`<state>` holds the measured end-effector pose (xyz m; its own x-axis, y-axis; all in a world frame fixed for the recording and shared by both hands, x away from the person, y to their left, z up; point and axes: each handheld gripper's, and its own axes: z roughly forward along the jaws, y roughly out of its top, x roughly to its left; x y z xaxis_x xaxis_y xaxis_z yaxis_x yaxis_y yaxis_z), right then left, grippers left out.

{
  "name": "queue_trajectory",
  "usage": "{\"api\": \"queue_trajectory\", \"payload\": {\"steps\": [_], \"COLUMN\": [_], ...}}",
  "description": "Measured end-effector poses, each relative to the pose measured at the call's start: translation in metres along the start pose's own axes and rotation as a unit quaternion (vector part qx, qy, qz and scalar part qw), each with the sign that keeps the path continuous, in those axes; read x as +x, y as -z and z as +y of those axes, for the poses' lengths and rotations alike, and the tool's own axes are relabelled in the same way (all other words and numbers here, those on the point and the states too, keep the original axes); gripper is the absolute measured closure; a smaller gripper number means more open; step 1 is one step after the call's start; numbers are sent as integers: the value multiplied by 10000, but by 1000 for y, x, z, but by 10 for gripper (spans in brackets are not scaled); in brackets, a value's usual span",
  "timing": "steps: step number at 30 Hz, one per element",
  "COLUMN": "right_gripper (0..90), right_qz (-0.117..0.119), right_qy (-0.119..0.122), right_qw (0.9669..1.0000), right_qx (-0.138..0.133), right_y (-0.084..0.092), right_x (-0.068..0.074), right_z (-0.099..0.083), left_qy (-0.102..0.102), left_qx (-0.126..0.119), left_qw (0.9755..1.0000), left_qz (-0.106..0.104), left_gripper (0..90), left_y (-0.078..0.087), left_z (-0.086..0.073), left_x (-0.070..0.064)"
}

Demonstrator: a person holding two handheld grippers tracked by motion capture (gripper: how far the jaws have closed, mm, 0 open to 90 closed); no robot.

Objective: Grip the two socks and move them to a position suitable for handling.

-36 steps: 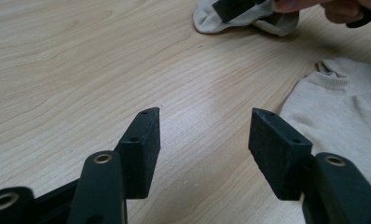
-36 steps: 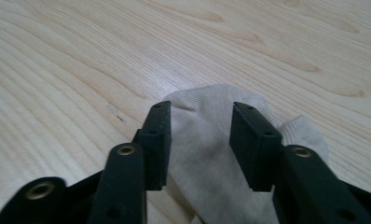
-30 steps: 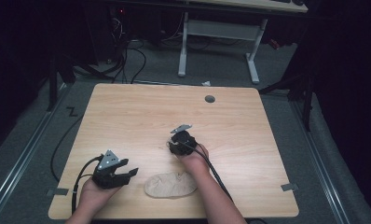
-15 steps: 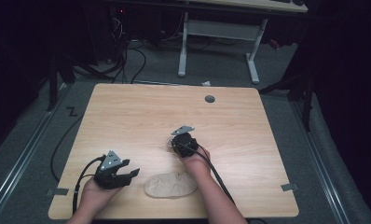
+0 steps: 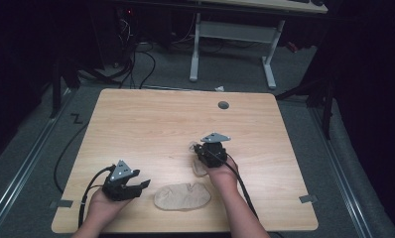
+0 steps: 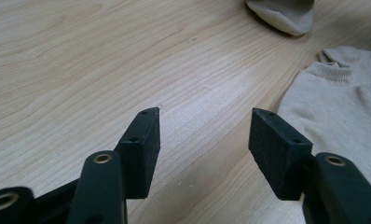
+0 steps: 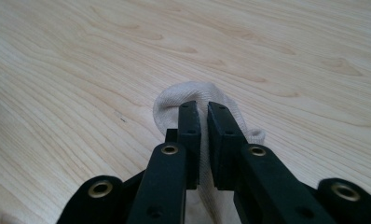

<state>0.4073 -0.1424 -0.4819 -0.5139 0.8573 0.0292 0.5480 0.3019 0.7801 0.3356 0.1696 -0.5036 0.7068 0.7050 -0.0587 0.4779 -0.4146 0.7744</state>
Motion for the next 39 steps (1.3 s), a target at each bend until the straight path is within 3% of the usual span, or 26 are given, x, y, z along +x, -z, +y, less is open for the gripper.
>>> {"api": "queue_trajectory", "payload": {"steps": [9,15,24,30,36,39], "right_gripper": [817,783,677,664,884,900], "right_qz": [-89,-206,-517,-680,-713,-848], "right_qy": [-306,-492,-705,-596,-259,-239], "right_qw": [9992,9983,9954,9948,9969,9961], "right_qx": [-227,-221,-378,-474,-202,-33], "right_y": [26,42,76,92,81,74], "right_x": [-23,-39,-63,-71,-74,-80], "right_z": [-21,-44,-78,-92,-87,-83], "left_qy": [-5,11,22,85,78,187], "left_qx": [51,53,66,102,100,79], "left_qw": [10000,10000,10000,9999,9999,9997], "left_qz": [7,3,-31,13,99,96], "left_gripper": [438,438,439,436,436,438], "left_y": [-2,-4,-8,-14,-12,-11], "left_z": [0,1,4,7,7,5], "left_x": [-1,-2,-5,-6,-5,-2]}}
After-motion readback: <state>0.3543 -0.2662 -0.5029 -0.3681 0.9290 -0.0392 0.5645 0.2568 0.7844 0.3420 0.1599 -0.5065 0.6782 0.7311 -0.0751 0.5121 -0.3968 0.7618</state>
